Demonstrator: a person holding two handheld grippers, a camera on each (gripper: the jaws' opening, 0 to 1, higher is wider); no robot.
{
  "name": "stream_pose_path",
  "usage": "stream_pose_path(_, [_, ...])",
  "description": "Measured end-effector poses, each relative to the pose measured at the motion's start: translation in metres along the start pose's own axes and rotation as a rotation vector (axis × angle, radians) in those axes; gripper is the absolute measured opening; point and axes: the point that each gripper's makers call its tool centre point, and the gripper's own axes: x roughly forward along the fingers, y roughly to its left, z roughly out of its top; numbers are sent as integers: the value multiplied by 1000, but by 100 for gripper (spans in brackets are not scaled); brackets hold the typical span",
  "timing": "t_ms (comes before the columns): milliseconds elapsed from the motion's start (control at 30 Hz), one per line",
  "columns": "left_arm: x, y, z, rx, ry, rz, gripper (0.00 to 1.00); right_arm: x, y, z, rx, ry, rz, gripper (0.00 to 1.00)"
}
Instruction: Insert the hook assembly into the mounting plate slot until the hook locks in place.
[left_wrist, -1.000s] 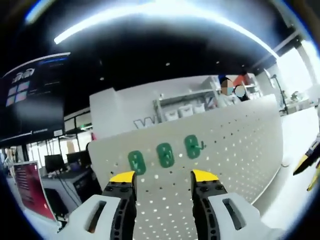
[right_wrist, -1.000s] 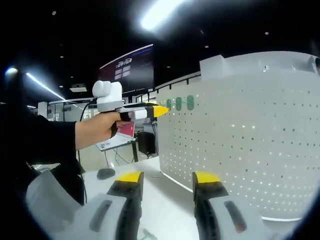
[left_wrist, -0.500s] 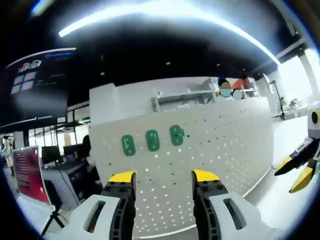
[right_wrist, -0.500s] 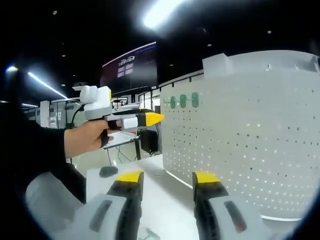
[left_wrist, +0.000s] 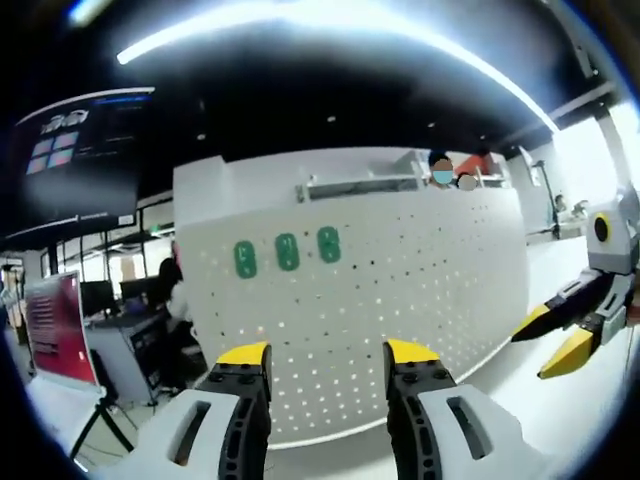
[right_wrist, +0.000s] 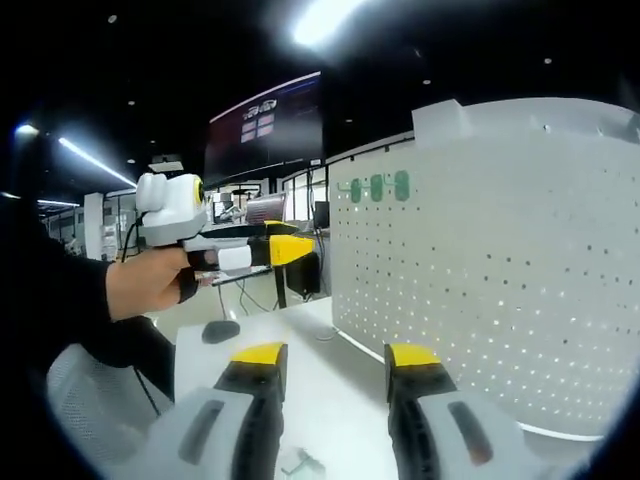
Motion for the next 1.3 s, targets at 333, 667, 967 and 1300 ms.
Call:
stream_pose_path(333, [-20, -14, -29, -38, 32, -24, 44, 6, 5, -22, -11, 69, 15, 36])
stream_pose_path(667, [-21, -20, -40, -51, 42, -48, 43, 13, 16, -57, -53, 184, 62, 35])
stream_pose_path(967, [-20, -21, -40, -46, 39, -66, 42, 18, 29, -93, -102, 303, 120, 29])
stream_pose_path(1300, [-18, -39, -41, -22, 49, -123, 41, 23, 36, -137, -152, 454, 160, 20])
